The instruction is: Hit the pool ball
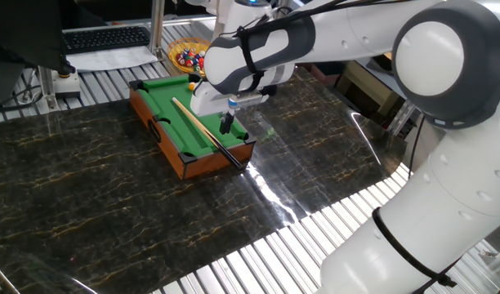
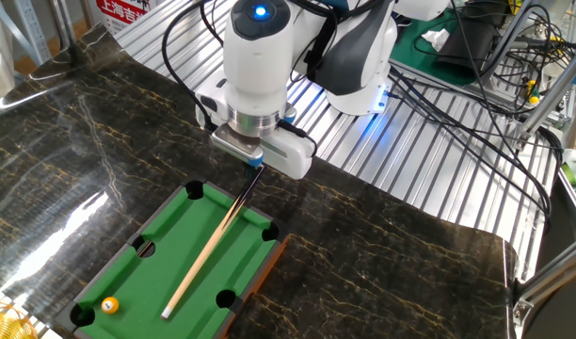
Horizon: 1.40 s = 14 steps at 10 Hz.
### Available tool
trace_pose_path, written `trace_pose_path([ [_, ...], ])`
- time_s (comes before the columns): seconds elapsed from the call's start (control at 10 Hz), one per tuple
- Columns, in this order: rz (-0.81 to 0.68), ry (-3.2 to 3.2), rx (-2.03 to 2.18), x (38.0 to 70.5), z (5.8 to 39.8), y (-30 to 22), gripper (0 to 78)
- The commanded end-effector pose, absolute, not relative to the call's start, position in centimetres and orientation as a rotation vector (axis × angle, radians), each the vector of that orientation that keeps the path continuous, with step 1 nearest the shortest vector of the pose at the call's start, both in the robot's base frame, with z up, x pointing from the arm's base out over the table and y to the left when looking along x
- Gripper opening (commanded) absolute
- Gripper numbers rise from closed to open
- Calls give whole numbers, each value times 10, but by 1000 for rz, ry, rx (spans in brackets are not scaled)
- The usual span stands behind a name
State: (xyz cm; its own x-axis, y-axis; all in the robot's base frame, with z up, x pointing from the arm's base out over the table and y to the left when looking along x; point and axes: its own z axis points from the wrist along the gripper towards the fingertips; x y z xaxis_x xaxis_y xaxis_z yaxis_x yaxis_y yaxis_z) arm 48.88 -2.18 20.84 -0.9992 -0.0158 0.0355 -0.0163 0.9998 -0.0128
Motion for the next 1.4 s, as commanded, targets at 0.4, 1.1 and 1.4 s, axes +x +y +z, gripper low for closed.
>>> trace_pose_path([
  [0.4, 18, -3108, -22, 490, 209, -22, 0],
  [1.1, 22, -3110, -52, 489, 208, -22, 0],
  [1.4, 24, -3109, -37, 489, 208, -22, 0],
])
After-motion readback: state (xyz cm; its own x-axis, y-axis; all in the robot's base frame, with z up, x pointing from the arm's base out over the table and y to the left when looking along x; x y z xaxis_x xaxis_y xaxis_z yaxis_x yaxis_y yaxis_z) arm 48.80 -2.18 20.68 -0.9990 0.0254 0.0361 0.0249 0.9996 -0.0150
